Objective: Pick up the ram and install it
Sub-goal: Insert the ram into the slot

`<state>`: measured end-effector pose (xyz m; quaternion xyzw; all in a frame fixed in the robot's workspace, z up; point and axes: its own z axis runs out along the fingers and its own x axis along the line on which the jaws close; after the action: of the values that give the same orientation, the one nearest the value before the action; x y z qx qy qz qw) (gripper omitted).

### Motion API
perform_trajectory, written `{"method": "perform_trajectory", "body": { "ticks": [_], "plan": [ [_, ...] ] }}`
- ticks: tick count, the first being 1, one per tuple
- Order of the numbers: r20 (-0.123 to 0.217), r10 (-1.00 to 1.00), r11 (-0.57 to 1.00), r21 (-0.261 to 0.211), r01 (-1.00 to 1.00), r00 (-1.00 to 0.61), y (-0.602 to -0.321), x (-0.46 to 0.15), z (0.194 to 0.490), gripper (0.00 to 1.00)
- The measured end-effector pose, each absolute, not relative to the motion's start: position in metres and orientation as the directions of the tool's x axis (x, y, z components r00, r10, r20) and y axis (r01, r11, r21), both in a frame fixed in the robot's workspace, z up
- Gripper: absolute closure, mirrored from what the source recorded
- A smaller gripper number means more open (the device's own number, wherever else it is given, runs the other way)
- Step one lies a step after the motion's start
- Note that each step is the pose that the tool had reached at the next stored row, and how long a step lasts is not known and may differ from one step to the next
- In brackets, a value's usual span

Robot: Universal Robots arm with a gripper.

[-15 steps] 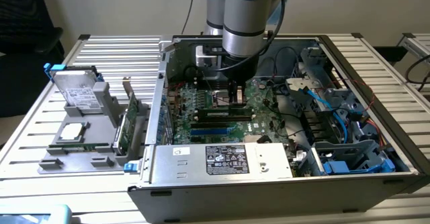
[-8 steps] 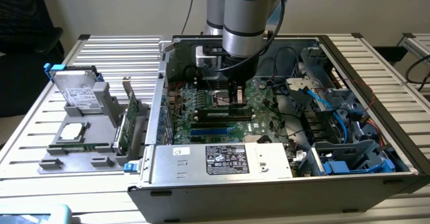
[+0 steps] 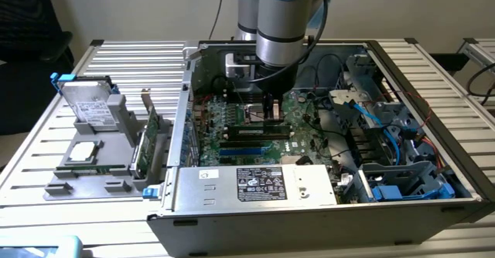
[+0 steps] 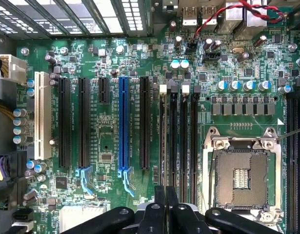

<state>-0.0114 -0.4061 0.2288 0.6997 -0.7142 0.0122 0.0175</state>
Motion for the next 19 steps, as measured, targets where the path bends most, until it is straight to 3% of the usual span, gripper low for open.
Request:
{"method": "perform_trajectory", "body": {
  "ticks": [19],
  "plan": [
    [0.043, -0.999, 0.019, 0.004, -1.000, -0.019, -0.4061, -0.0114, 0.2281, 0.87]
  ]
}}
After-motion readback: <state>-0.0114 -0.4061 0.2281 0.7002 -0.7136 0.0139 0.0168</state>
